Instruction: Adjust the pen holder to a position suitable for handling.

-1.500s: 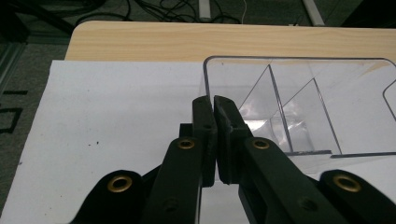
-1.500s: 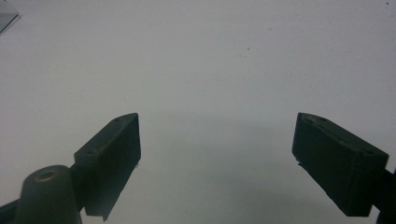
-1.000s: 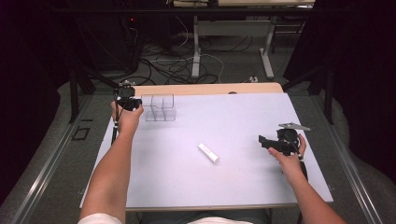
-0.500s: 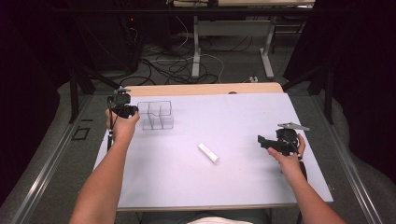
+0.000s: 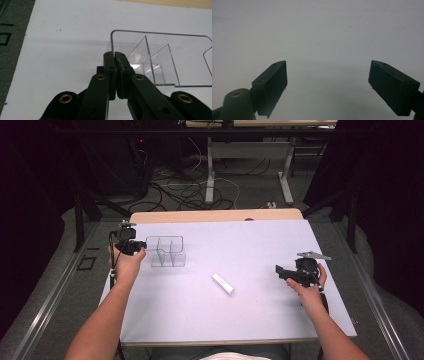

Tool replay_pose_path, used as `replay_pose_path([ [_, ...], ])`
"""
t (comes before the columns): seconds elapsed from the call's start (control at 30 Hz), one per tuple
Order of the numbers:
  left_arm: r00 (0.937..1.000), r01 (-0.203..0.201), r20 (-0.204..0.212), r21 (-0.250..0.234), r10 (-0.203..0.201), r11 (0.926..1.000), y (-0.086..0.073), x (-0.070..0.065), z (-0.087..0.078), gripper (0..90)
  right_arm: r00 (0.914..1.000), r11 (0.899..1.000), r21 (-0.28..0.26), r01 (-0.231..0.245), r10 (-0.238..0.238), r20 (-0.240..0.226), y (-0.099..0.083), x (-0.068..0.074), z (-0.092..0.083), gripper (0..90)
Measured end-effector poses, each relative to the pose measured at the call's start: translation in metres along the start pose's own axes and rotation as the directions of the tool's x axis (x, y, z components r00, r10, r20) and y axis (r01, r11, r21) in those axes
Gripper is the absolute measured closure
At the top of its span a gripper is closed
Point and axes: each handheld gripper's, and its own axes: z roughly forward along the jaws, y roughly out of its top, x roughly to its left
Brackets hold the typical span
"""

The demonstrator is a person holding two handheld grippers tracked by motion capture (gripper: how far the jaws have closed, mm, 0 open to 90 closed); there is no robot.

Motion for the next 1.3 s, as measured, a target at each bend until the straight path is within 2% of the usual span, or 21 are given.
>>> replay_pose_path([
  [0.17,0.9999,-0.005,0.01,-0.004,0.005,1.0,-0.002,0.0,-0.001,89.2,1.0,1.0,-0.001,-0.002,0.002,-0.002,0.0,0.001,0.0,14.7],
  [0.33,0.999,0.004,0.045,-0.025,-0.002,0.9997,-0.003,0.006,0.0,86.9,1.0,1.0,0.004,-0.003,0.003,-0.003,-0.001,0.002,0.001,14.7],
  [0.4,0.9991,-0.014,0.038,-0.04,0.016,0.9991,-0.002,0.007,-0.001,83.0,1.0,1.0,0.003,-0.004,0.004,-0.003,-0.001,0.002,0.001,14.7],
  [0.53,0.9991,-0.013,0.038,-0.088,0.016,0.996,0.0,0.008,-0.005,82.4,1.0,1.0,0.002,0.001,-0.001,-0.004,-0.001,0.002,0.0,14.7],
  [0.67,0.9996,-0.017,0.02,-0.118,0.02,0.9928,0.003,0.012,-0.008,86.5,1.0,1.0,0.004,-0.002,0.002,-0.002,-0.001,0.003,0.0,14.7],
  [0.83,0.9996,0.003,0.027,-0.095,0.0,0.9955,0.006,0.019,0.0,90.0,1.0,1.0,0.005,0.002,-0.002,-0.006,-0.001,0.003,0.001,14.7],
  [0.9,0.9994,-0.02,0.027,-0.065,0.022,0.9977,0.007,0.021,0.003,90.0,1.0,1.0,0.005,0.004,-0.004,-0.006,-0.001,0.002,0.001,14.7],
  [0.93,0.9997,0.0,0.023,-0.072,0.002,0.9974,0.007,0.019,0.006,90.0,1.0,1.0,0.006,0.0,0.0,-0.006,-0.001,0.003,0.001,14.7],
  [1.0,0.9994,-0.021,0.026,-0.051,0.023,0.9985,0.007,0.02,0.009,90.0,1.0,1.0,0.006,0.002,-0.002,-0.004,-0.001,0.002,0.001,14.7],
  [1.07,0.9993,-0.021,0.028,-0.052,0.023,0.9984,0.007,0.018,0.013,90.0,1.0,1.0,0.007,0.002,-0.002,-0.005,-0.001,0.002,0.001,14.7],
  [1.17,0.9983,-0.053,0.021,-0.038,0.054,0.9979,0.007,0.014,0.016,90.0,1.0,1.0,0.008,0.005,-0.005,-0.005,-0.001,0.002,0.001,14.7],
  [1.27,0.9988,-0.049,0.008,-0.034,0.049,0.9982,0.006,0.011,0.019,90.0,1.0,1.0,0.009,0.008,-0.008,-0.005,-0.001,0.002,0.002,14.7],
  [1.3,0.9982,-0.059,0.008,-0.028,0.059,0.9979,0.006,0.013,0.018,90.0,0.9999,1.0,0.012,0.008,-0.008,-0.01,-0.001,0.002,0.002,14.7],
])
